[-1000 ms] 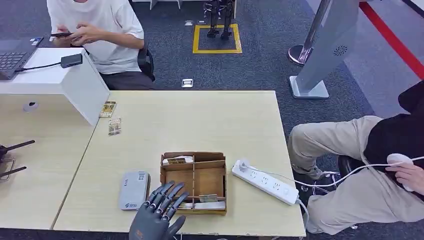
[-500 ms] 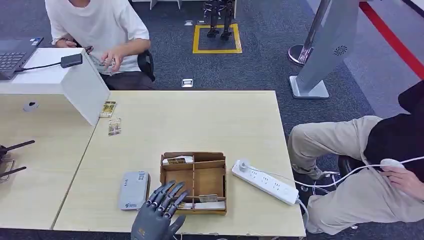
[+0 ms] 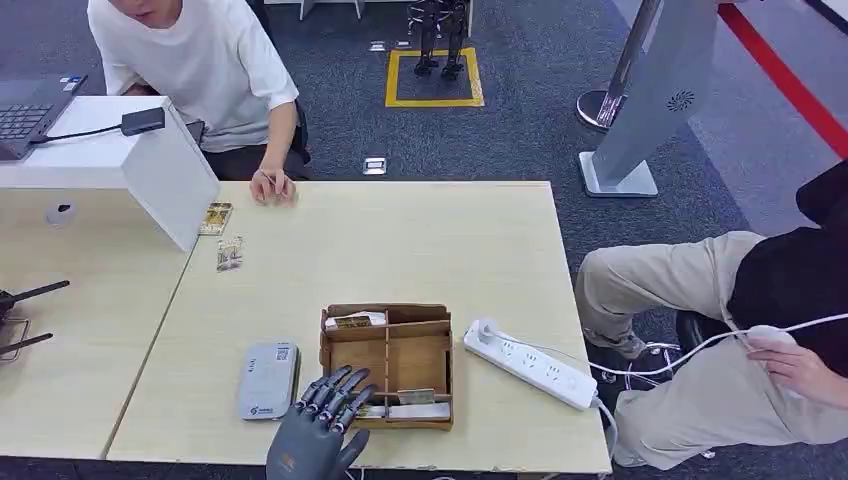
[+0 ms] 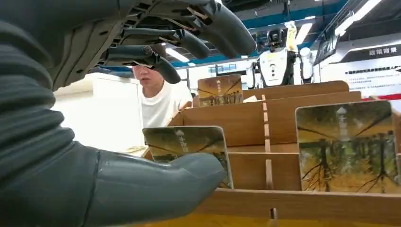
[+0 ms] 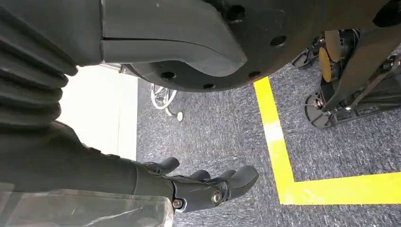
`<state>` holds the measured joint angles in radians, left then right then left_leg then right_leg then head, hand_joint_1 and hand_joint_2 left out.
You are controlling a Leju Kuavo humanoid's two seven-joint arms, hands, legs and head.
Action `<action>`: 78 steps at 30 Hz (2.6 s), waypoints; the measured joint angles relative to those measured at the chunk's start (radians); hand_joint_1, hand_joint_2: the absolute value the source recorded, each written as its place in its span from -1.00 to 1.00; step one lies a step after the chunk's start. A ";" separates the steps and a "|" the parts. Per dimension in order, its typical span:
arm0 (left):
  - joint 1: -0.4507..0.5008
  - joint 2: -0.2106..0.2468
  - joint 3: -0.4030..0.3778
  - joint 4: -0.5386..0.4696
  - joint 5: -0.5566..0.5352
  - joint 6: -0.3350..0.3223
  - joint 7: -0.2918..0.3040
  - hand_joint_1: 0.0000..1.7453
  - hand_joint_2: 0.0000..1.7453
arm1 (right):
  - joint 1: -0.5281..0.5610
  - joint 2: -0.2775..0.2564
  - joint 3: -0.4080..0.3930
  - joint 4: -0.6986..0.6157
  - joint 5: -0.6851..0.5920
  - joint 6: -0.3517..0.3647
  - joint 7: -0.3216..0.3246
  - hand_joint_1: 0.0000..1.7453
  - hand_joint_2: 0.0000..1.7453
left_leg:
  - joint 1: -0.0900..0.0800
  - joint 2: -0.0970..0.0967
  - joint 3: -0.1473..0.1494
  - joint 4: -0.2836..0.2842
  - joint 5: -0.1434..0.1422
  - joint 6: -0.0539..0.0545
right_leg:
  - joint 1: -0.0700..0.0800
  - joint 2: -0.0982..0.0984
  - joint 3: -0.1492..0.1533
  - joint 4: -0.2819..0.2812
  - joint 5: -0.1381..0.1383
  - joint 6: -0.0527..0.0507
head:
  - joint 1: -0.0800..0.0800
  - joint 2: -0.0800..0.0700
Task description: Pass the card to the sensor for recognition and then transmit it.
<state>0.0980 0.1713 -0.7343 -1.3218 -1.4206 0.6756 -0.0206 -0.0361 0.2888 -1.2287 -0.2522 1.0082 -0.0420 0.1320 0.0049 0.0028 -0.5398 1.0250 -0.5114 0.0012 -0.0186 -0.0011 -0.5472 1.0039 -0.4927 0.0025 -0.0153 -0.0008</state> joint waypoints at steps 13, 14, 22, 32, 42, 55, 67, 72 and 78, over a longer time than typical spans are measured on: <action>-0.017 -0.008 0.067 0.034 -0.035 0.000 0.030 -0.36 1.00 | 0.000 0.000 0.000 -0.001 0.008 0.000 0.004 -1.00 1.00 | 0.000 0.000 0.000 0.000 0.000 0.000 | 0.000 0.000 0.000 0.000 0.000 0.000 | 0.000 0.000; -0.018 -0.009 0.071 0.036 -0.035 0.000 0.030 -0.36 1.00 | 0.000 0.000 0.000 -0.001 0.008 0.000 0.005 -1.00 1.00 | 0.000 0.000 0.000 0.000 0.000 0.000 | 0.000 0.000 0.000 0.000 0.000 0.000 | 0.000 0.000; -0.017 -0.012 0.097 0.042 -0.041 0.000 0.021 0.82 1.00 | 0.000 0.000 0.000 -0.001 0.008 0.000 0.008 -1.00 1.00 | 0.000 0.000 0.000 0.000 0.000 0.000 | 0.000 0.000 0.000 0.000 0.000 0.000 | 0.000 0.000; 0.010 -0.015 0.115 0.020 -0.024 0.000 -0.034 1.00 1.00 | 0.000 0.000 0.000 -0.001 0.005 -0.002 0.008 -1.00 1.00 | 0.000 0.000 0.000 0.000 0.000 0.000 | 0.000 0.000 0.000 0.000 0.000 0.000 | 0.000 0.000; 0.036 -0.014 0.136 0.003 -0.017 0.000 -0.061 1.00 1.00 | 0.000 0.000 0.000 -0.001 0.001 -0.002 0.004 -1.00 1.00 | 0.000 0.000 0.000 0.000 0.000 0.000 | 0.000 0.000 0.000 0.000 0.000 0.000 | 0.000 0.000; 0.053 -0.016 0.192 -0.053 -0.010 0.000 -0.084 1.00 1.00 | 0.001 0.000 -0.006 -0.001 -0.005 -0.006 0.001 -1.00 1.00 | 0.000 0.000 0.000 0.000 0.000 0.000 | 0.000 0.000 0.000 0.000 0.000 0.000 | 0.000 0.000; 0.067 0.021 0.286 -0.224 -0.039 0.000 -0.064 1.00 1.00 | 0.001 0.000 -0.008 -0.001 -0.005 -0.005 0.003 -1.00 1.00 | 0.000 0.000 0.000 0.000 0.000 0.000 | 0.000 0.000 0.000 0.000 0.000 0.000 | 0.000 0.000; 0.069 0.029 0.296 -0.249 -0.047 0.000 -0.061 1.00 1.00 | 0.001 0.000 -0.008 -0.001 -0.004 -0.004 0.003 -1.00 1.00 | 0.000 0.000 0.000 0.000 0.000 0.000 | 0.000 0.000 0.000 0.000 0.000 0.000 | 0.000 0.000; 0.065 0.036 0.296 -0.257 -0.060 0.000 -0.053 1.00 1.00 | 0.001 0.000 -0.008 -0.001 -0.002 -0.003 0.005 -1.00 1.00 | 0.000 0.000 0.000 0.000 0.000 0.000 | 0.000 0.000 0.000 0.000 0.000 0.000 | 0.000 0.000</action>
<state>0.1633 0.2075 -0.4387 -1.5785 -1.4805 0.6760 -0.0740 -0.0356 0.2888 -1.2367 -0.2533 1.0063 -0.0446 0.1370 0.0050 0.0026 -0.5399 1.0250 -0.5113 0.0012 -0.0186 -0.0012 -0.5472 1.0039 -0.4926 0.0025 -0.0149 -0.0008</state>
